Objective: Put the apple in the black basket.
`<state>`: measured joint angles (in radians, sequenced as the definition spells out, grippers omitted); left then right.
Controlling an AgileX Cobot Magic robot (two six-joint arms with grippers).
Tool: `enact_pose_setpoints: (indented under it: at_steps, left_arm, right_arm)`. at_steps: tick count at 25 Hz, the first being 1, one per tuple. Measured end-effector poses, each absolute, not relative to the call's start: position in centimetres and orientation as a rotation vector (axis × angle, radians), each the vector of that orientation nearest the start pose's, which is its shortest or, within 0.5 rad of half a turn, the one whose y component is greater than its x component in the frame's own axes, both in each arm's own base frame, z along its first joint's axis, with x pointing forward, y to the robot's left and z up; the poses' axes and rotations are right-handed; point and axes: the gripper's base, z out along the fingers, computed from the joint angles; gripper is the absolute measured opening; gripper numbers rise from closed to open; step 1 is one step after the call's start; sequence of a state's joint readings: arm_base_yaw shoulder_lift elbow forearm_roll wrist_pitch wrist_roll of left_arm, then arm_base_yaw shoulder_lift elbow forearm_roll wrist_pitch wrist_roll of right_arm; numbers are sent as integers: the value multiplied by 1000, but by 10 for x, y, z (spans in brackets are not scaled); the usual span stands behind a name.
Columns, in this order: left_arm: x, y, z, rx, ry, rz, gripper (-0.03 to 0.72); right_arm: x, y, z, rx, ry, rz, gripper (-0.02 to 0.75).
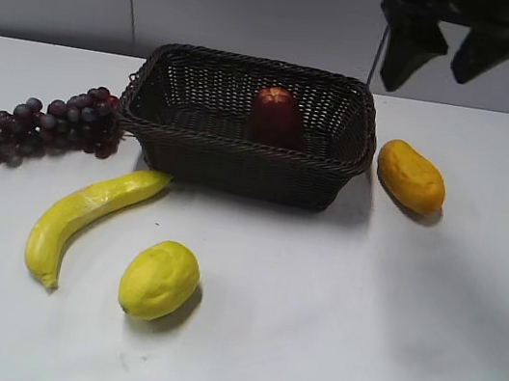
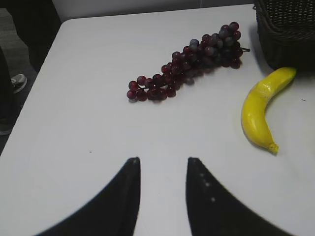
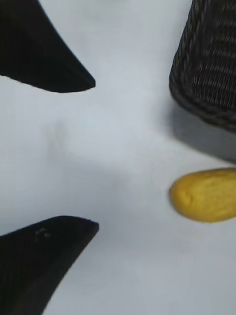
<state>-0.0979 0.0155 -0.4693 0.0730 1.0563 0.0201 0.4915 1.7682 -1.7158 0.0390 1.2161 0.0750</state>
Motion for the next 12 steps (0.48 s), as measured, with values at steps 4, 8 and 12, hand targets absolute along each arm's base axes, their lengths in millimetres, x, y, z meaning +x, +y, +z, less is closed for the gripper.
enact_pose_setpoints:
  at_steps: [4, 8, 12]
  left_arm:
    - [1, 6, 269, 122, 2081, 41, 236]
    - [1, 6, 269, 122, 2081, 41, 236]
    - [1, 6, 269, 122, 2081, 41, 236]
  right_arm:
    - [332, 140, 332, -432, 2772, 171, 590]
    - [331, 96, 327, -305, 2815, 131, 590]
    - [321, 58, 327, -184, 2834, 102, 590]
